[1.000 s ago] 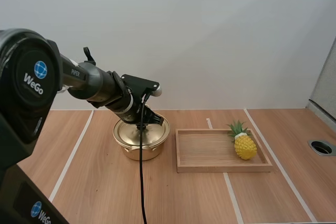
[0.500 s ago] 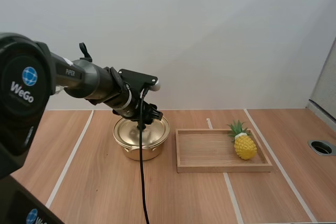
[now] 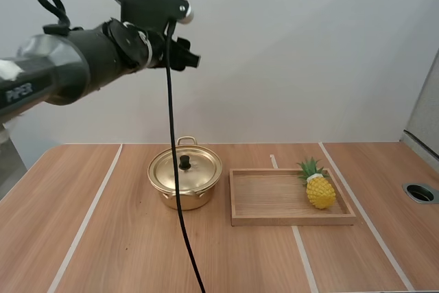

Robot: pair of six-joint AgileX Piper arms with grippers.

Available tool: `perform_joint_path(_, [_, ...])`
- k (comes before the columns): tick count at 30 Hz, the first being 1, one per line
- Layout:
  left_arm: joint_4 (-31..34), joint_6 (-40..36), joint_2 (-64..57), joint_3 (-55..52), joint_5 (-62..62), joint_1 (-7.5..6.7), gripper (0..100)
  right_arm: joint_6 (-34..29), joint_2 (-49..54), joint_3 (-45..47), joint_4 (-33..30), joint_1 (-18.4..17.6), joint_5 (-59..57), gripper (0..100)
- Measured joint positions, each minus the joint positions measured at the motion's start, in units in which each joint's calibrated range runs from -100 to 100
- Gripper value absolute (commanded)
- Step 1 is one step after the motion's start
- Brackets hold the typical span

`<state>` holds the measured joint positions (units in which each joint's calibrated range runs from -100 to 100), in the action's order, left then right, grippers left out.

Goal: Open the pot, put the grape inside, and close it

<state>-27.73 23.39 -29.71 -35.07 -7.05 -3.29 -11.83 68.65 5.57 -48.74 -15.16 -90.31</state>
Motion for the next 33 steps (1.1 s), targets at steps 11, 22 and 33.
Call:
perform_joint_path(11, [-0.89, -6.33, -17.53, 2.17, -4.62, 6.0, 1, 3.24, 0.05, 4.95, 9.61, 0.0, 3.61, 0])
perform_joint_path(22, [-2.4, -6.67, -41.39, -4.44, -5.0, 6.39, 1, 2.13, 8.21, 22.43, 10.53, 0.06, 12.54, 0])
perform_joint_path(33, [-2.4, -6.67, -59.91, -17.9, -6.9, 6.39, 1, 0.5, 26.31, 37.31, 14.95, 4.62, 29.73, 0])
